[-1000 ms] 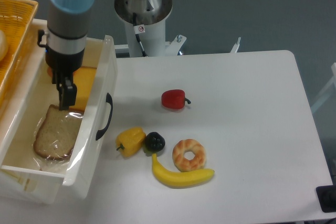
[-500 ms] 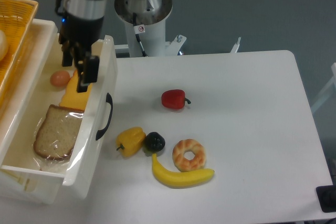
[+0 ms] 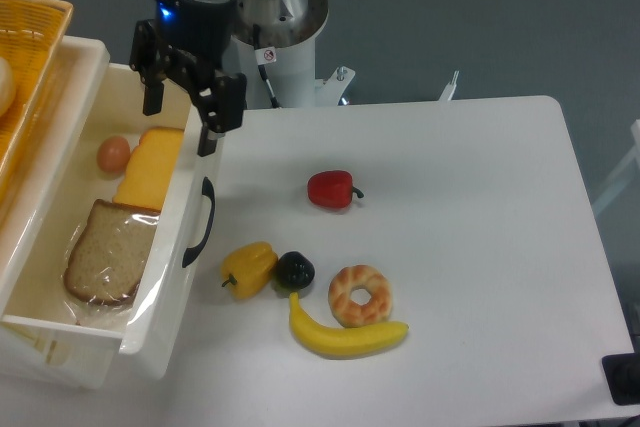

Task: Place the egg in the upper white drawer
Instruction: 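Open the gripper and lift it up out of the drawer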

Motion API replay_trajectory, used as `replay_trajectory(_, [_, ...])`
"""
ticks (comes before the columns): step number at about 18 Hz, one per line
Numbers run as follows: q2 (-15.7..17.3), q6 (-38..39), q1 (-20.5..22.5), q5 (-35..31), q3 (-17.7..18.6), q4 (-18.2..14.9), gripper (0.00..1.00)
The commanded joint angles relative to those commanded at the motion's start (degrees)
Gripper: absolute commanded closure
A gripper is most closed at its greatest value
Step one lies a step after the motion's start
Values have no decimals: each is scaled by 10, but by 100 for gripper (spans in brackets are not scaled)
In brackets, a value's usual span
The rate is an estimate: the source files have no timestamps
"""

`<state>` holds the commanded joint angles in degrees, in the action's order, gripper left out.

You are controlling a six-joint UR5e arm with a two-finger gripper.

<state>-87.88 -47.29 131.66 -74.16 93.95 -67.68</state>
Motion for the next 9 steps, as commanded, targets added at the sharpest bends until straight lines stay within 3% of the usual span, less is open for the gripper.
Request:
replay_trajectory(3, [-34,-4,1,-41,-4,3,0])
replay_trajectory(6, [-83,-2,2,-66,-40,2,0])
replay_trajectory(9, [-101,-3,12,-66,-49,2,0])
